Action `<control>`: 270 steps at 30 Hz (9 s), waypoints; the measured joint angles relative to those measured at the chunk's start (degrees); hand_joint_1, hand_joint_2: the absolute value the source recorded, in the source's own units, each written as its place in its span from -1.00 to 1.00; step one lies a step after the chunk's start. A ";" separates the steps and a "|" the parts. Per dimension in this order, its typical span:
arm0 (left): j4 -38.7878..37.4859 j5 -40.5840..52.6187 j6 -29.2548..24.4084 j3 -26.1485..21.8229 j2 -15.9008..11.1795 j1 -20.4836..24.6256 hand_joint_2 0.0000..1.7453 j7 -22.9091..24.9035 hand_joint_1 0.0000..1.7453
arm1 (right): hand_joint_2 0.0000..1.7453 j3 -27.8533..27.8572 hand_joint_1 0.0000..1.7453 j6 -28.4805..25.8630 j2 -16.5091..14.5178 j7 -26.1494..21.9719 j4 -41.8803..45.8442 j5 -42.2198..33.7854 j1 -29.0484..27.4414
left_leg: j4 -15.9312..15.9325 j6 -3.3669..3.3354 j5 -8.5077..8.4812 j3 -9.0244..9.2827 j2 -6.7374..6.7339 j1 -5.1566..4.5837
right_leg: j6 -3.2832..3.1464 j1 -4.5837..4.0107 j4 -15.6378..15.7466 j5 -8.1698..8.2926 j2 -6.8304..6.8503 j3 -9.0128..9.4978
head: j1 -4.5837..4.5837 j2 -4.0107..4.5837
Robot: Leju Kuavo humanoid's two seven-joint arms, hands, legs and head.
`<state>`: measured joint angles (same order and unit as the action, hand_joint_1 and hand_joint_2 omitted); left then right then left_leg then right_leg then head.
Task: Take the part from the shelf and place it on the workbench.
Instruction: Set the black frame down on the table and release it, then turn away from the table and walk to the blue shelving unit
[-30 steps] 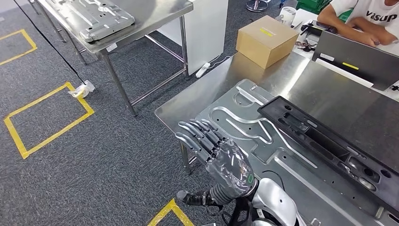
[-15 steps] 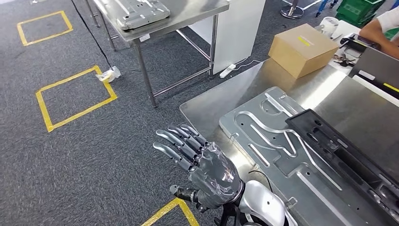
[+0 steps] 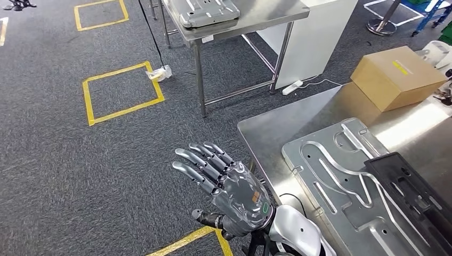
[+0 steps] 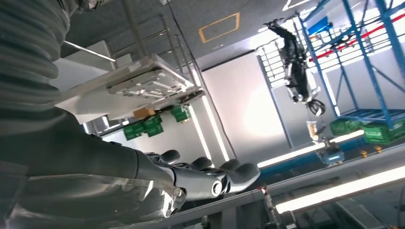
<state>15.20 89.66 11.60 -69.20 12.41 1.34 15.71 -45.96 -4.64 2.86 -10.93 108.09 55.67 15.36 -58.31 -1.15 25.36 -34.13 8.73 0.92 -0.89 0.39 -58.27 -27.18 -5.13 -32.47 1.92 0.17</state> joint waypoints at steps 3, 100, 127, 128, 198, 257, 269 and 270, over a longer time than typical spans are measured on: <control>-0.01 0.11 0.04 -0.20 0.03 0.03 -1.00 -0.21 -1.00 | 1.00 -0.01 -1.00 -0.65 0.23 0.07 0.02 -0.41 -0.73 | -3.41 0.68 1.94 -1.61 -4.66 -0.45 | -0.37 0.47 2.02 0.40 2.85 1.85 | -0.42 0.00; -0.22 -0.87 3.03 3.55 -2.30 -0.15 -1.00 0.52 -1.00 | 1.00 1.84 -1.00 2.44 -0.15 0.67 -5.47 -2.94 -7.91 | -14.80 2.10 5.89 -8.10 -8.03 -0.22 | -0.60 0.24 1.05 -0.93 7.86 1.97 | -1.58 0.00; -0.25 0.15 3.23 3.68 -1.62 -0.03 -1.00 1.27 -1.00 | 1.00 7.38 -1.00 1.31 10.31 -5.57 -1.17 -11.03 -10.68 | -6.18 1.61 2.58 -4.25 -5.97 -0.18 | -0.21 0.64 1.06 -0.95 4.35 2.22 | -1.67 0.00; -0.25 0.15 3.20 3.68 -1.63 0.11 -1.00 1.22 -1.00 | 1.00 7.50 -1.00 1.47 10.51 -5.60 -1.10 -11.00 -10.77 | -9.93 1.83 4.49 -5.99 -7.17 -0.13 | -0.38 0.56 1.07 -1.00 5.33 2.22 | -1.73 0.00; -0.27 0.34 3.75 5.88 -0.56 0.39 -1.00 -0.41 -1.00 | 1.00 67.67 -1.00 0.27 -0.07 12.26 -87.98 -0.65 -11.48 | 1.19 -0.53 5.58 7.62 -7.91 -0.42 | 3.79 1.53 -3.06 0.53 5.57 -3.54 | -0.95 0.00; -0.32 0.32 4.19 10.34 0.07 0.47 1.00 1.15 -1.00 | 1.00 86.87 -1.00 9.10 -4.47 24.09 -96.39 -2.80 -13.70 | 0.55 -1.88 7.05 9.02 -7.75 -1.34 | 2.63 0.39 -11.32 -8.92 4.96 -6.22 | -0.97 0.00; -0.62 0.36 4.23 10.81 0.16 0.88 1.00 1.14 -1.00 | 1.00 87.47 -1.00 9.17 -4.34 23.98 -96.37 -2.86 -13.99 | -14.05 1.63 12.18 1.25 -8.16 -0.51 | -0.34 0.51 1.86 -1.17 4.67 3.54 | -1.16 0.00; -0.62 0.35 4.24 10.82 0.15 0.85 1.00 1.14 -1.00 | 1.00 87.51 -1.00 9.17 -4.34 23.98 -96.37 -2.86 -13.99 | -13.67 1.91 13.70 -0.21 -8.24 -0.33 | -0.14 0.69 2.18 -2.03 4.55 4.98 | -1.17 0.00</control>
<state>14.58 90.01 15.84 -58.37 12.56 2.19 16.85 41.55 4.52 -1.49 13.05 11.72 52.81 1.37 -71.98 0.76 39.07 -34.34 0.49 0.59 -1.02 1.08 -56.09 -29.21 -0.57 -27.49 0.74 0.17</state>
